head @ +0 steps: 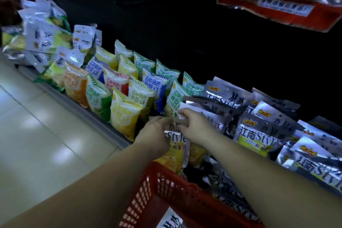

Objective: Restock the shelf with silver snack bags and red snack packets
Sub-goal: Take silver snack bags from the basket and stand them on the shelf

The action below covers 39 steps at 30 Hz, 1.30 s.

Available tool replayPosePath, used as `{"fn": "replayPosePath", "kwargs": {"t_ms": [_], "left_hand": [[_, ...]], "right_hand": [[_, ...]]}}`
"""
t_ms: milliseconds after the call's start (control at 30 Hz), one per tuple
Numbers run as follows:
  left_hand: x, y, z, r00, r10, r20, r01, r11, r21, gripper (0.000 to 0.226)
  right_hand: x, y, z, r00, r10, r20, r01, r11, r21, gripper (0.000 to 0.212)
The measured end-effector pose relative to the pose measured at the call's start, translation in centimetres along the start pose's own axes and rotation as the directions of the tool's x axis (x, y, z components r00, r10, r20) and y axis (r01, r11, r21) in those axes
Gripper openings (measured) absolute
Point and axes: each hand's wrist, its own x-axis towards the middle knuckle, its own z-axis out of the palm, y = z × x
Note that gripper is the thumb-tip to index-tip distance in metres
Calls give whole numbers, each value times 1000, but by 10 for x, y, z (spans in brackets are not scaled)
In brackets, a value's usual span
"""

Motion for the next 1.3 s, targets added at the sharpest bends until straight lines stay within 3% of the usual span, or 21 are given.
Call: {"fn": "replayPosePath", "kwargs": {"t_ms": [100, 167, 333, 433, 533, 633, 767, 867, 933, 1033, 1133, 1300], "left_hand": [[-1, -13, -6, 999, -40, 1, 40, 999, 36, 59], [-2, -17, -7, 998, -63, -13, 64, 996, 60, 56], [-3, -9, -10, 998, -23, -50, 22, 1000, -21, 24], [-6, -3, -10, 994, -66, 88, 66, 998, 2, 28], [-12, -2, -3, 949, -99, 300, 111, 993, -25, 47], [-19, -1, 3, 919, -82, 386, 99, 995, -26, 52], [-17, 3, -2, 954, -70, 291, 76, 997, -10, 34], [-14, 13, -8, 987, -9, 161, 25, 995, -101, 7], [-14, 25, -11, 995, 24, 92, -10, 989, -149, 16], [-13, 49, -10, 996, 84, 38, -75, 978, -195, 26], [-11, 83, -2, 991, 137, 11, -129, 953, -274, 24], [1, 130, 19, 986, 160, -33, -160, 902, -401, 20]], "right_hand": [[9, 1, 11, 996, 49, -70, -54, 996, -65, 8], [2, 10, 14, 985, 59, -162, -74, 993, -90, 21], [-42, 25, -4, 939, 27, -343, -85, 985, -154, 14], [-64, 29, -12, 932, -18, -363, -62, 976, -207, 11], [-77, 27, -12, 961, -51, -272, -33, 955, -295, 12], [-82, 25, -6, 977, -49, -206, -12, 958, -285, 10], [-82, 26, -11, 982, 41, -187, -83, 972, -220, 13], [-84, 29, -25, 976, 109, -186, -143, 973, -180, 29], [-87, 33, -34, 971, 108, -212, -129, 988, -86, 33], [-88, 55, -47, 929, 93, -357, -98, 995, 5, 21], [-85, 97, -61, 879, 159, -449, -232, 966, -112, 29], [-69, 149, -72, 882, 284, -376, -396, 878, -267, 65]]}}
